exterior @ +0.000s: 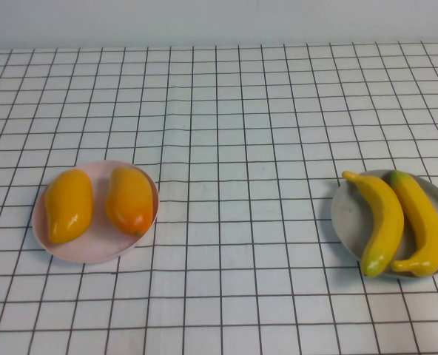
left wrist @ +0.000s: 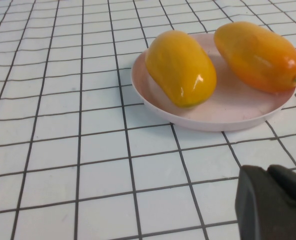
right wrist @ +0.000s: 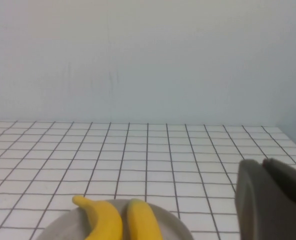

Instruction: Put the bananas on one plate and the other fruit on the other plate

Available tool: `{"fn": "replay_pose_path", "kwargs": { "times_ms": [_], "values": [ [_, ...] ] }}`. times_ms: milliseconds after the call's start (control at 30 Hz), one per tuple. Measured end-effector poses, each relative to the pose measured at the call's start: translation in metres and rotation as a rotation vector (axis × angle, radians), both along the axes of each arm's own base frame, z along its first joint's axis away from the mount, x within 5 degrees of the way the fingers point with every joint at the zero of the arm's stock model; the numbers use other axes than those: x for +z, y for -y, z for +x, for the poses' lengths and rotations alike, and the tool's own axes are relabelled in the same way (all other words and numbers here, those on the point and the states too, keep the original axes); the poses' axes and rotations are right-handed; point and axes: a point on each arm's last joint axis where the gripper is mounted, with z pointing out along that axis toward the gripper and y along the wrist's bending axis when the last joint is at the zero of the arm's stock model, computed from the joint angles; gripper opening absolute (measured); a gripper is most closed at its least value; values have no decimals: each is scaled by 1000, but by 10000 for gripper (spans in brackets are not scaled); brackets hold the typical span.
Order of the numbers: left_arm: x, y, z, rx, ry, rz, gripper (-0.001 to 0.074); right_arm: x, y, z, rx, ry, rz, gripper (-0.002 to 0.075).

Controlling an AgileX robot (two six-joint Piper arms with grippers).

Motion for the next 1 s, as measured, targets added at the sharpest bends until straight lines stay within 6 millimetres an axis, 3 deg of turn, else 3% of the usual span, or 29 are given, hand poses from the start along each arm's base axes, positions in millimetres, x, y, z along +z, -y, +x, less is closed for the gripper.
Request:
{"fn": "replay_pose_path", "kwargs": {
  "times_ms": [233, 1000],
  "values": [
    [0, 0, 0, 0, 0, 0, -4, -8, 4, -14, -74, -37, 1, -15],
    [0, 0, 0, 0, 0, 0, -4, -38, 3, -19, -89, -354, 130, -15]
  ]
}}
